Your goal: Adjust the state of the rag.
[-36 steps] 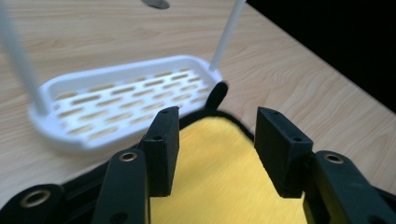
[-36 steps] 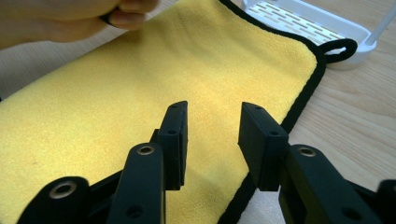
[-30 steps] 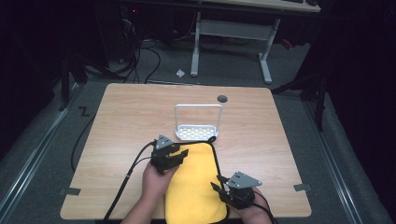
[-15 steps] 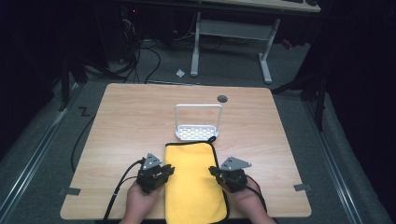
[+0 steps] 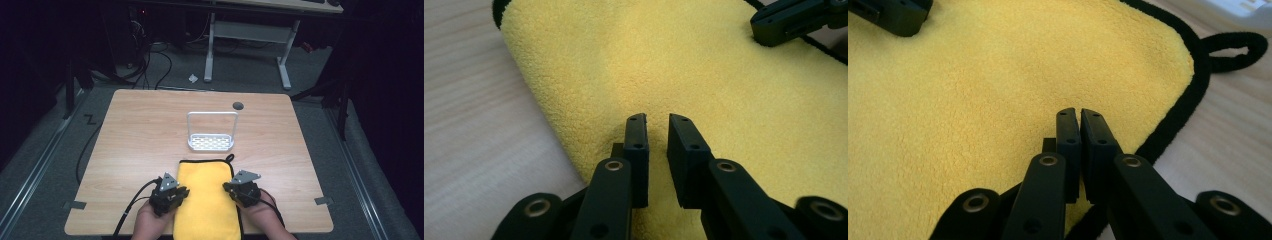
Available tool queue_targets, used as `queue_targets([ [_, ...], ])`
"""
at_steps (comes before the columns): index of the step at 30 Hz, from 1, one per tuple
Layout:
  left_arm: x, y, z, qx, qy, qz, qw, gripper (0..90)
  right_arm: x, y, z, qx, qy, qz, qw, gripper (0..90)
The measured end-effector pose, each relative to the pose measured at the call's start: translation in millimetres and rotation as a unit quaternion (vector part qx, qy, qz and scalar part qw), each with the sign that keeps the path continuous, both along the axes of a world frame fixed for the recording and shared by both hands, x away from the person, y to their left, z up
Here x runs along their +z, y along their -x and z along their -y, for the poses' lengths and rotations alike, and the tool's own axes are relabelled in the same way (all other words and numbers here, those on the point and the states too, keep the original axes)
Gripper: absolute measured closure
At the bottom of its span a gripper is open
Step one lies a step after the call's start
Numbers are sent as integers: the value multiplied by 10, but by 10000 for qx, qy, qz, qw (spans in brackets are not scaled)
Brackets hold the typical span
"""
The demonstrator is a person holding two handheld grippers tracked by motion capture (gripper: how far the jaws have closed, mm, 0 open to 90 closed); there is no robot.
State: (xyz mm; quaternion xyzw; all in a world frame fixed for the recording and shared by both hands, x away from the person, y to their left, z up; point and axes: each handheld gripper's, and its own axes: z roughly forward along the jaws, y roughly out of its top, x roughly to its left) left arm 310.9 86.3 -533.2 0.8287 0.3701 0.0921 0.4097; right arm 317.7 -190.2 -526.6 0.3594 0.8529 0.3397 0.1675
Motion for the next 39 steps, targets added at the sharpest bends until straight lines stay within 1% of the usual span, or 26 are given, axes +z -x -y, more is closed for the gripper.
queue_targets([
  [2, -3, 59, -8, -96, 16, 5, 10000, 771, -4, 91, 14, 32, -24, -11, 10000, 875],
  [4, 19, 58, -27, -128, 34, -7, 9999, 745, -10, 121, 6, 25, -30, 16, 10000, 872],
  [6, 58, 4, -66, 82, 138, 125, 9998, 721, -12, 104, 3, 5, -64, -12, 10000, 869],
  [8, 90, -115, -119, 356, 306, 174, 9987, 657, -22, 82, 13, -6, -160, -33, 9999, 869],
  [10, 111, -262, -160, 597, 426, 127, 9972, 578, -24, 79, 22, 1, -178, -50, 9998, 869],
  [11, 115, -336, -169, 672, 490, 95, 9965, 544, -28, 83, 24, 2, -197, -34, 9998, 868],
  [12, 111, -411, -174, 729, 538, 19, 9959, 508, -30, 85, 26, 6, -195, -24, 9998, 868],
  [13, 98, -480, -168, 823, 629, -86, 9946, 475, -30, 86, 27, 11, -192, -17, 9998, 868],
  [14, 78, -550, -166, 910, 630, -175, 9937, 458, -30, 86, 26, 12, -189, -15, 9998, 868],
  [15, 64, -583, -163, 976, 616, -235, 9930, 456, -31, 87, 26, 18, -185, -7, 9998, 868],
  [16, 43, -623, -159, 1071, 638, -346, 9916, 458, -32, 87, 27, 25, -186, 5, 9998, 868],
  [17, 31, -639, -160, 1119, 650, -406, 9908, 483, -35, 88, 28, 20, -204, 7, 9998, 868],
  [18, 13, -655, -158, 1151, 662, -485, 9900, 509, -35, 89, 29, 14, -212, 5, 9998, 868],
  [19, -7, -662, -152, 1144, 651, -542, 9898, 546, -36, 90, 30, 14, -218, 5, 9998, 868],
  [21, -31, -652, -149, 1132, 645, -483, 9903, 628, -36, 89, 35, 12, -233, -12, 9997, 866],
  [23, -47, -646, -146, 1095, 682, -500, 9904, 718, -37, 84, 43, 11, -276, -45, 9996, 852],
  [25, -67, -634, -138, 1046, 700, -428, 9911, 781, -33, 74, 54, 22, -421, -144, 9990, 794],
  [26, -72, -632, -139, 1042, 720, -430, 9910, 794, -20, 67, 54, 60, -467, -169, 9987, 761],
  [27, -76, -630, -142, 1037, 738, -436, 9909, 802, 2, 58, 51, 21, -489, -146, 9987, 738],
  [28, -79, -627, -143, 1036, 754, -427, 9908, 806, 31, 38, 53, -46, -532, -78, 9985, 731],
  [29, -81, -625, -143, 1040, 768, -430, 9907, 806, 79, -12, 39, -106, -561, 62, 9984, 700],
  [30, -82, -624, -144, 1033, 761, -421, 9908, 806, 110, -61, 19, -156, -489, 171, 9985, 672],
  [32, -83, -617, -141, 1028, 753, -397, 9911, 803, 143, -153, -6, -268, -450, 277, 9982, 624],
  [35, -86, -616, -159, 1004, 802, -436, 9907, 792, 152, -346, -37, -489, -506, 239, 9972, 557],
  [36, -87, -613, -159, 1010, 813, -435, 9906, 788, 141, -404, -52, -533, -497, 177, 9972, 521],
  [39, -88, -607, -157, 1003, 816, -422, 9907, 781, 60, -528, -81, -646, -333, 76, 9973, 431],
])
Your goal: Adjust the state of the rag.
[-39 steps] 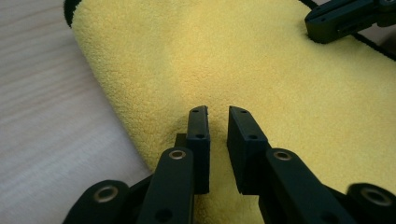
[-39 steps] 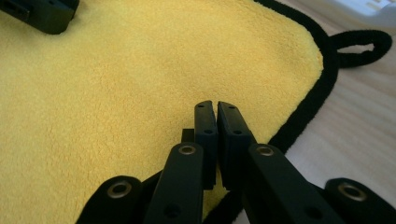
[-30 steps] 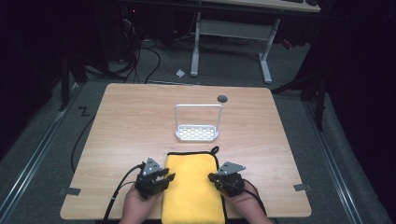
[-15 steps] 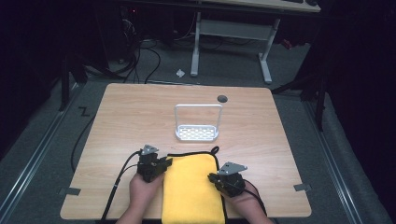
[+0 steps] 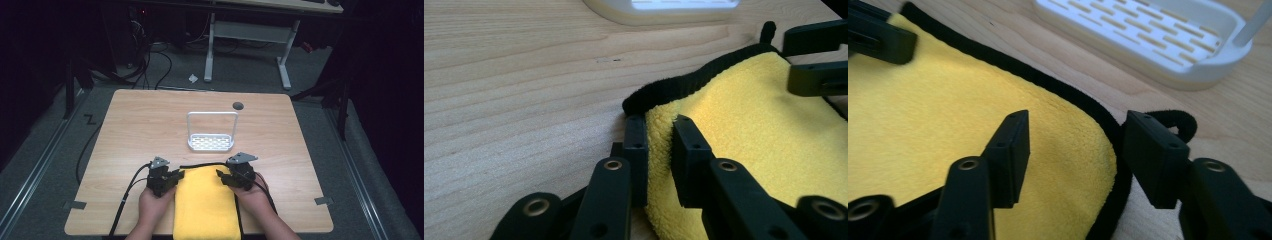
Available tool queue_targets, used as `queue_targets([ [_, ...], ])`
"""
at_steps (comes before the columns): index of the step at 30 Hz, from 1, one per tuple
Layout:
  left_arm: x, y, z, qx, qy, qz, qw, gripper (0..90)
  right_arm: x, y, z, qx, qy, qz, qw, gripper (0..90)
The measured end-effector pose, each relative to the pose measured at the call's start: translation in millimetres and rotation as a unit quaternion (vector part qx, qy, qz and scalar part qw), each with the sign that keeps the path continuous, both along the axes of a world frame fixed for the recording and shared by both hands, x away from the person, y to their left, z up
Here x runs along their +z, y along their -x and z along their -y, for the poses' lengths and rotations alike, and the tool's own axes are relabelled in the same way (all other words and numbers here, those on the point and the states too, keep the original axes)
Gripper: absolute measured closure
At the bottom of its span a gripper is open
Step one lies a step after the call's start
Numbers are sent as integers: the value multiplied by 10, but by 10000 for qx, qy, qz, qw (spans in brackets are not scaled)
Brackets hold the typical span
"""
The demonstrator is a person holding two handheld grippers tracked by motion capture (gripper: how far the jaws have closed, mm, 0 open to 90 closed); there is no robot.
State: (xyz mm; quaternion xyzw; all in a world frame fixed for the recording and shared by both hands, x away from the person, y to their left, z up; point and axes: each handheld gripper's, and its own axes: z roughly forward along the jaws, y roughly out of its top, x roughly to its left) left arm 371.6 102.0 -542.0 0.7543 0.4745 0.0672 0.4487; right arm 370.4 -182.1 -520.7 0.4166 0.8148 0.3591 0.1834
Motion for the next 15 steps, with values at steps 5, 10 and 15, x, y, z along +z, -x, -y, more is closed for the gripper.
queue_targets([
  [5, 0, 3, 3, -9, -8, 15, 10000, 775, -122, -82, 9, -82, -22, -190, 9998, 369],
  [10, 0, 5, 2, -22, 2, 11, 10000, 768, -122, -65, -3, 61, -102, -186, 9998, 499],
  [15, -4, 5, -8, -29, 55, -22, 10000, 765, -124, -54, -18, 150, -255, -237, 9993, 641],
])
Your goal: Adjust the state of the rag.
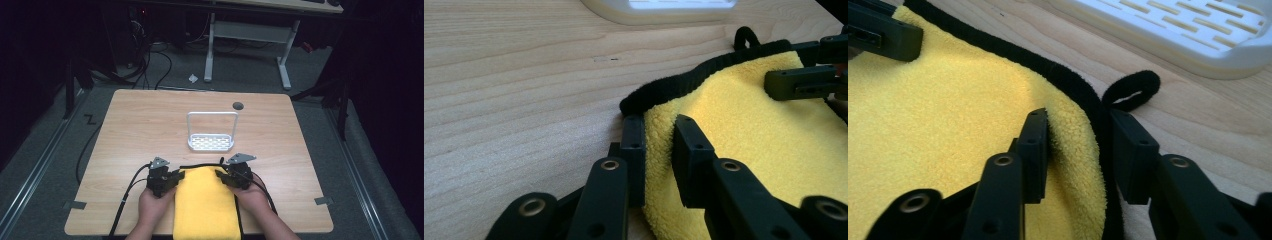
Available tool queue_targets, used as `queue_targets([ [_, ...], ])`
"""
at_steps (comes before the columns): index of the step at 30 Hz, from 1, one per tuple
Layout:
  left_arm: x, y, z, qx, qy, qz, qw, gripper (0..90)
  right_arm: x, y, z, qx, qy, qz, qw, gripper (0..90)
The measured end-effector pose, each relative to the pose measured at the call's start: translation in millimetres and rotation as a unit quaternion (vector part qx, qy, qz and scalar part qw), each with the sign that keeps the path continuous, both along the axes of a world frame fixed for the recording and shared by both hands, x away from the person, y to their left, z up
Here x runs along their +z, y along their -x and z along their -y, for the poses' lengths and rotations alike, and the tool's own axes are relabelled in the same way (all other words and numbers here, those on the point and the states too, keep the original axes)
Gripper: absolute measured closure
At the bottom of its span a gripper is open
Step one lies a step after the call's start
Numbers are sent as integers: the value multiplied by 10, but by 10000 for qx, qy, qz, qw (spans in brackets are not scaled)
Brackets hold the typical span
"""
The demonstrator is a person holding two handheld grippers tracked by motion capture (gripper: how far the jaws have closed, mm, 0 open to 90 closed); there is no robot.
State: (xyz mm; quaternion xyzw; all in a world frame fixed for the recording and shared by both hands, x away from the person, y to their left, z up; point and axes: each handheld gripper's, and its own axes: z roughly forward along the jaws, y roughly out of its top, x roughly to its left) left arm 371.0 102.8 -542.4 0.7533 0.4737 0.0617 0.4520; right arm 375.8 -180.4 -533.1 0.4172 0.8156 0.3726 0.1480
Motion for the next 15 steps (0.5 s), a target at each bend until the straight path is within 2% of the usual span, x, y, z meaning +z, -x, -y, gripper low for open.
queue_targets([
  [2, -2, -3, -4, 1, 29, -20, 10000, 765, -2, 13, -7, 6, -67, -42, 10000, 709],
  [5, -2, -4, -5, 21, 47, -26, 10000, 765, -12, 47, -32, 77, -69, 5, 9999, 765],
  [10, 1, -1, -7, 37, 22, -12, 10000, 759, -2, 68, -53, 115, -2, 47, 9999, 784],
  [15, 5, -5, -21, 38, 76, -31, 10000, 779, 23, 97, -45, 44, -59, 105, 9999, 785],
])
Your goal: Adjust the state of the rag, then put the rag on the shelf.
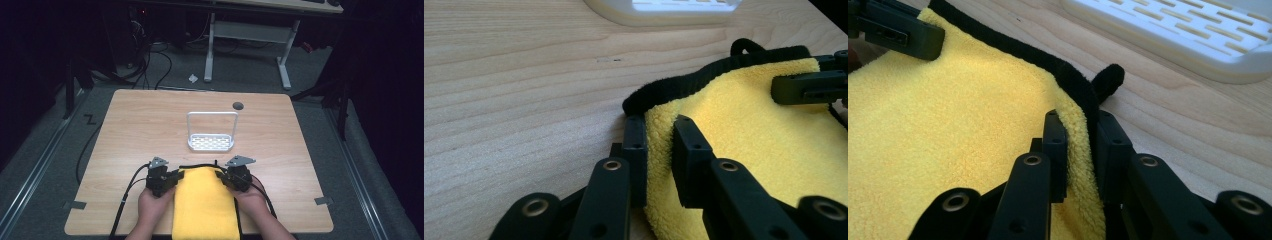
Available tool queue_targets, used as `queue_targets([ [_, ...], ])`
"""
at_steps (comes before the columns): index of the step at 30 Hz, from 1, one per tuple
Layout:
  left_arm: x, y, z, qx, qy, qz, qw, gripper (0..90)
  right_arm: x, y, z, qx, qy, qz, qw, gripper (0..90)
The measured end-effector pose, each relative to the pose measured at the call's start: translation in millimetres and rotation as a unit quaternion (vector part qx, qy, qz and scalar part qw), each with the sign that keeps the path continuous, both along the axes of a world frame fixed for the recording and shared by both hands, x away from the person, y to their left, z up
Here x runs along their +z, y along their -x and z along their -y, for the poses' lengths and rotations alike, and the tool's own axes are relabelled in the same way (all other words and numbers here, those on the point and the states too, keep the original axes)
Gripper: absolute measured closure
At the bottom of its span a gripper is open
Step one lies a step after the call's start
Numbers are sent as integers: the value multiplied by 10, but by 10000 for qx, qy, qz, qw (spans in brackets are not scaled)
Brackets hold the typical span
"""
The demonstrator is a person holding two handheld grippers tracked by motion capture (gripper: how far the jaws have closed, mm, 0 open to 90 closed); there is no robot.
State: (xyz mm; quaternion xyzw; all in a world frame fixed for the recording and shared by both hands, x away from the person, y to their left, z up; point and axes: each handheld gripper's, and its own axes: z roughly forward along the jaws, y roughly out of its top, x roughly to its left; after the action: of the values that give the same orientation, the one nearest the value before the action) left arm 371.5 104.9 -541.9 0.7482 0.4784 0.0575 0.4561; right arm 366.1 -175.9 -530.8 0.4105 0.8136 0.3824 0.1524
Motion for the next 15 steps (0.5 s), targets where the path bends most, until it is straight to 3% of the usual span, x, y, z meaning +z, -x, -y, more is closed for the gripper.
queue_targets([
  [5, 24, 6, -23, -1, 122, 90, 9999, 810, 38, 43, 28, -42, -136, 55, 9999, 785],
  [12, 103, 43, 9, -80, -23, 454, 9989, 819, 104, 89, 48, -90, -214, 140, 9996, 784],
  [15, 187, 52, 23, -77, -10, 487, 9988, 818, 138, 116, 56, -95, -194, 307, 9993, 783],
])
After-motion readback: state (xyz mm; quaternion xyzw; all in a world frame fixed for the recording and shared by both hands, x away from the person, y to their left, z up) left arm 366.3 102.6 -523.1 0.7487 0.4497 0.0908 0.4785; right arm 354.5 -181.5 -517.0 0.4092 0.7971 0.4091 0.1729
